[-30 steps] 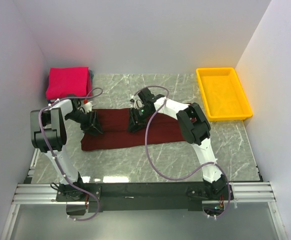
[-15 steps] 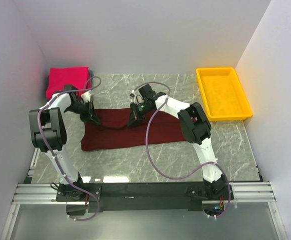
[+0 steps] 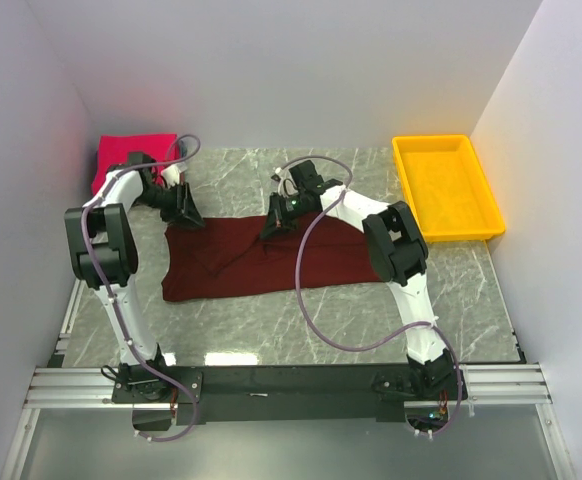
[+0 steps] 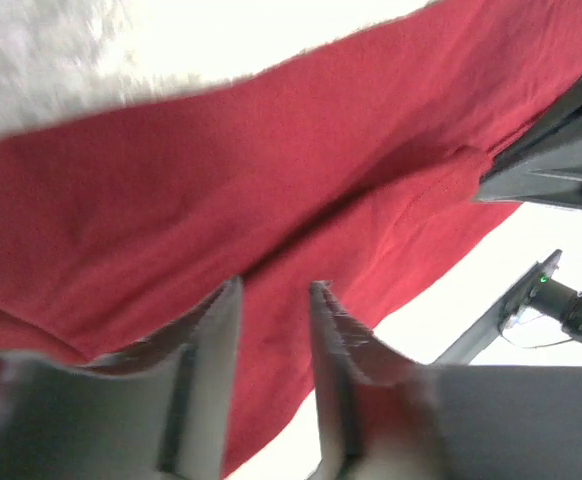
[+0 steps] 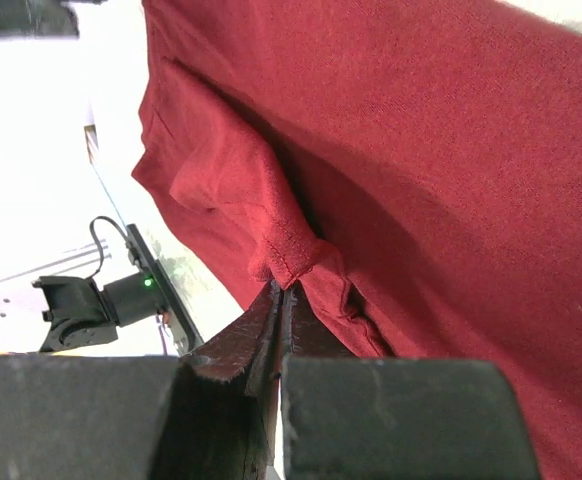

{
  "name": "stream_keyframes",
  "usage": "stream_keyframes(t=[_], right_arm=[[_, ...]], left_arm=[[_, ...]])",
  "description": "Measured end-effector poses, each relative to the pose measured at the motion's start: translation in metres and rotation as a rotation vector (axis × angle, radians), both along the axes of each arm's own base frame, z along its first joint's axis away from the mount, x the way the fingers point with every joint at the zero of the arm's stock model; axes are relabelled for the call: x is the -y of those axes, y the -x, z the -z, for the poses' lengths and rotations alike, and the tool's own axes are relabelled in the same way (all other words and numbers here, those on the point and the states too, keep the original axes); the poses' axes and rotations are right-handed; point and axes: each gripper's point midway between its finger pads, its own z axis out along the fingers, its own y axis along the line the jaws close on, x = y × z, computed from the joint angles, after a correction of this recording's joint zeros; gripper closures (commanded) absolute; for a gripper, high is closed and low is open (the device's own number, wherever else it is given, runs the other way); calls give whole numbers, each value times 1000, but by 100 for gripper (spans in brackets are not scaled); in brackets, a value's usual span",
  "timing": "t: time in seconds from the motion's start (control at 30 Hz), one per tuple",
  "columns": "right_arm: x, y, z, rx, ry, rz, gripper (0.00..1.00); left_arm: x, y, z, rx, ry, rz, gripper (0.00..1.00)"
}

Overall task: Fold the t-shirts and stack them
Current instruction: Fold the tshirt

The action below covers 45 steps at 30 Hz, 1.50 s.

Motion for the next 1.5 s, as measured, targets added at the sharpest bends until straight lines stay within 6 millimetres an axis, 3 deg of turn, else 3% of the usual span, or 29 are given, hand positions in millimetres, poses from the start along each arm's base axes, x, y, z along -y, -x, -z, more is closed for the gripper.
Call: stream_keyframes(t=[0.13,0.3,0.43,0.6,0.8,0.87,1.0,1.13,1.2,1.37,1.4,1.5], right_arm=[[-1,-1,-1,1,-6,3,100],[-2,-1,-3,-2,-14,1,100],[-2,-1,-2,-5,-11,5,100],[0,-3,5,-17,-2,20,100],[8,-9,20,-40,14,47,100],[11,-11,24,-48,18,56,94],[16,-15,28,-61,24,73,68],[24,-20,23,-50,24,77,54],[33,-21,15,-31,31,72,51],[73,-28,-18,71,84,40,51],[84,-30,-25,100,105,34,52],[126,-31,-33,158,197,11,62]], left_arm=[[2,18,4,-40,7,19,56],[12,77,6,-90,34,109,63],[19,104,-1,-71,18,181,60],[28,109,8,-65,-15,225,58],[38,107,21,-60,-34,218,69],[40,103,28,-62,-41,202,71],[45,99,50,-105,-69,185,74],[49,104,61,-165,-74,161,70],[49,104,61,-176,-77,146,70],[49,104,56,-167,-96,149,52],[48,103,52,-144,-104,162,49],[41,98,30,-34,-150,192,51]])
